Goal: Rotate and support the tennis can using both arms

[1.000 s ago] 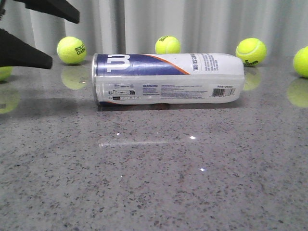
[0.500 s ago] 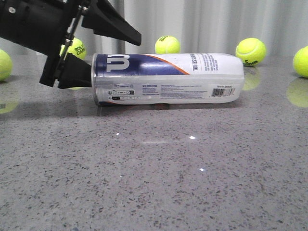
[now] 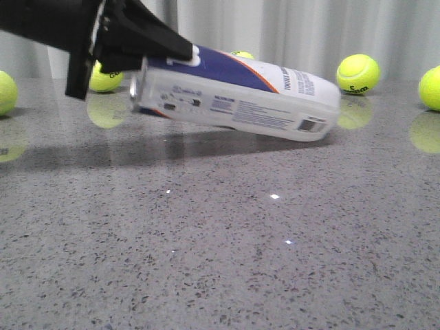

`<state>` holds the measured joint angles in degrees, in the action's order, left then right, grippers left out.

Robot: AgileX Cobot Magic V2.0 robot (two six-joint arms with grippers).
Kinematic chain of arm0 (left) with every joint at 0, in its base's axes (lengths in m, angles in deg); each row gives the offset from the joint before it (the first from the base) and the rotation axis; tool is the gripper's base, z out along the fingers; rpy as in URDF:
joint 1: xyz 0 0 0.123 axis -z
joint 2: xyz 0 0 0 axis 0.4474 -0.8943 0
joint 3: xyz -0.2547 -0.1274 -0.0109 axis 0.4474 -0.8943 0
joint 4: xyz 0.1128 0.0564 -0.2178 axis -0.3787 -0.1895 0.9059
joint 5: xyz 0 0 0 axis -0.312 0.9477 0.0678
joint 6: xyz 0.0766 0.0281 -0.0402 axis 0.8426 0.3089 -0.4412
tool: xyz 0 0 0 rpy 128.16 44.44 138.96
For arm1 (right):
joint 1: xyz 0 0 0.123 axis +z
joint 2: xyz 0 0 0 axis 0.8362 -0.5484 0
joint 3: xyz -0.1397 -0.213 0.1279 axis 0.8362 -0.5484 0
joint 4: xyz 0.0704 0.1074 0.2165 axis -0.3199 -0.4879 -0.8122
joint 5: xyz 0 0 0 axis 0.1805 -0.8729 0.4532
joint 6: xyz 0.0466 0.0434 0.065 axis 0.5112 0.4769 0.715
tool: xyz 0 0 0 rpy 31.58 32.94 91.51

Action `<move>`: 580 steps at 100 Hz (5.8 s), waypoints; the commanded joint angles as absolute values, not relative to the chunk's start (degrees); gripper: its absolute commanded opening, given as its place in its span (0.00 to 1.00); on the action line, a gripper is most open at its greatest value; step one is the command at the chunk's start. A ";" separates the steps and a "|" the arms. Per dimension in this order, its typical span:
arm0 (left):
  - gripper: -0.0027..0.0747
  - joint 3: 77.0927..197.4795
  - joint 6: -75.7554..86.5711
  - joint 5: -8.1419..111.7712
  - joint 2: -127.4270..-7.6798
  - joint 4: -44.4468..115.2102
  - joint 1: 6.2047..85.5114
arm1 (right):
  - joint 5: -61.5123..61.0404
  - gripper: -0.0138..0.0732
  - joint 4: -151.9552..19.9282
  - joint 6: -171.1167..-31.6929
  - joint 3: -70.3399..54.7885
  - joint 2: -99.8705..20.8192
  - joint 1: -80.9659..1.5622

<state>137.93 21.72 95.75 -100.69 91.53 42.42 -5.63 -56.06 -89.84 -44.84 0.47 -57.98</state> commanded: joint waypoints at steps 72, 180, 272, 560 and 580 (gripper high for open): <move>0.01 155.12 -8.62 112.06 -64.79 32.60 34.91 | -1.11 0.08 -56.11 -89.87 -43.25 0.20 -58.33; 0.35 148.36 -14.30 112.06 -65.37 21.55 35.04 | -1.11 0.08 -56.11 -89.87 -43.25 0.20 -58.33; 0.56 167.42 -14.30 111.99 -82.61 22.12 35.04 | -1.11 0.08 -56.11 -89.87 -43.25 0.20 -58.33; 0.01 102.40 -26.41 56.07 -22.02 16.16 35.04 | -1.11 0.08 -56.11 -89.87 -43.25 0.20 -58.33; 0.01 102.40 -26.41 55.79 -22.02 15.80 35.04 | -1.11 0.08 -56.11 -89.87 -43.25 0.20 -58.33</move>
